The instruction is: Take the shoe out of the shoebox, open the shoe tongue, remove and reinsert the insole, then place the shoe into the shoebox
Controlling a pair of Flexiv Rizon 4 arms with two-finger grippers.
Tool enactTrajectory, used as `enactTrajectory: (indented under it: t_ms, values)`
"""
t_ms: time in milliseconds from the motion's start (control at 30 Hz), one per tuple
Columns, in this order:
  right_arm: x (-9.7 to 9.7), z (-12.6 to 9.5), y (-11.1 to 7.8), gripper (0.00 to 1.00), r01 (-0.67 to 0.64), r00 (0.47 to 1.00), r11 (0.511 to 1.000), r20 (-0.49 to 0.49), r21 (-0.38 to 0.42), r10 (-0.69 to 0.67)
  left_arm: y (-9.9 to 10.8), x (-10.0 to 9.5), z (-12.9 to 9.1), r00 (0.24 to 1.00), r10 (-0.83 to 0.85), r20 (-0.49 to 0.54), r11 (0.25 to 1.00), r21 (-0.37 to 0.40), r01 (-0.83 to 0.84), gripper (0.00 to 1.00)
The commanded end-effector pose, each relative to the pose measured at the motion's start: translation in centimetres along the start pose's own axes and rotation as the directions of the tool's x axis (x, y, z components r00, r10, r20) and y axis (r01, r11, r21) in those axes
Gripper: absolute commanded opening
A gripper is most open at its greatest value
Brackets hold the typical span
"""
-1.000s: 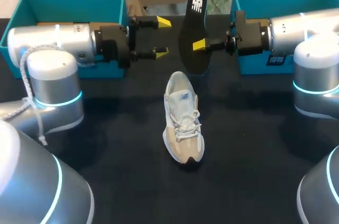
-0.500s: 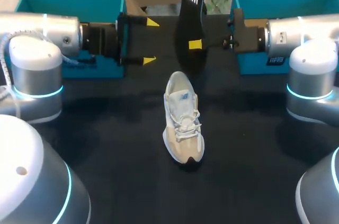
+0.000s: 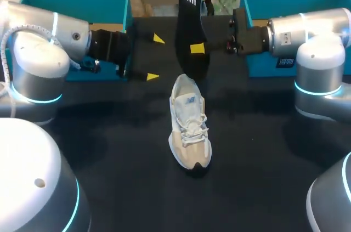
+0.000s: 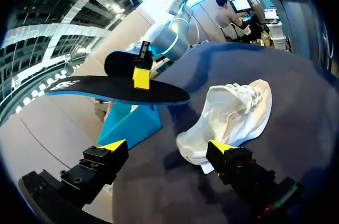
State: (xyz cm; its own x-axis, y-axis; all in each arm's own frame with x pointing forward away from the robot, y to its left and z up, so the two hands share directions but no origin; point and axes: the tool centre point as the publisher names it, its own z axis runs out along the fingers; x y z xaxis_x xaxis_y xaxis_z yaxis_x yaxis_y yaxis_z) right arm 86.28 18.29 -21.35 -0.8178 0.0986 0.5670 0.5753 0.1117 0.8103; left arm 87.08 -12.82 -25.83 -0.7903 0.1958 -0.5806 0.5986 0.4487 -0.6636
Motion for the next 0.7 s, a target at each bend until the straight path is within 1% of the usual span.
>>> enactTrajectory:
  t_ms: [33, 167, 367, 400, 467, 567, 667, 700]
  values:
    - [-0.2, 0.2, 0.1, 0.0, 0.0, 1.0, 1.0, -0.002, 0.003, 0.0, 0.5, 0.8, 0.5, 0.999, -0.007, -0.045, 0.999, -0.042, 0.005, 1.0]
    - [-0.2, 0.2, 0.1, 0.0, 0.0, 1.0, 1.0, -0.002, 0.003, 0.0, 1.2, 1.6, 0.8, 0.998, -0.023, -0.061, 0.998, -0.064, 0.019, 1.0]
    - [-0.2, 0.2, 0.1, 0.0, 0.0, 1.0, 1.0, -0.002, 0.003, 0.0, 2.2, 3.5, 1.0, 0.992, -0.055, -0.11, 0.994, -0.097, 0.044, 1.0]
    - [-0.4, 0.4, 0.0, 0.0, 0.018, 1.0, 1.0, -0.011, 0.005, -0.018, 2.4, 3.7, 1.2, 0.992, -0.06, -0.112, 0.994, -0.1, 0.049, 1.0]
    - [-0.7, 0.6, -0.3, 0.0, 0.081, 0.997, 0.997, -0.019, -0.018, -0.081, 2.9, 4.1, 1.5, 0.99, -0.067, -0.128, 0.993, -0.109, 0.054, 1.0]
    - [-1.2, 1.0, -0.8, 0.0, 0.124, 0.991, 0.991, -0.041, -0.039, -0.126, 3.5, 4.6, 1.9, 0.986, -0.096, -0.137, 0.989, -0.121, 0.08, 1.0]
    - [-1.7, 1.5, -1.3, 0.0, 0.124, 0.99, 0.992, -0.06, -0.021, -0.125, 3.7, 5.2, 2.3, 0.981, -0.116, -0.154, 0.987, -0.128, 0.096, 1.0]
    - [-1.8, 1.5, -1.4, 0.0, 0.127, 0.989, 0.991, -0.078, -0.033, -0.129, 3.8, 5.4, 2.4, 0.981, -0.117, -0.157, 0.987, -0.132, 0.097, 1.0]
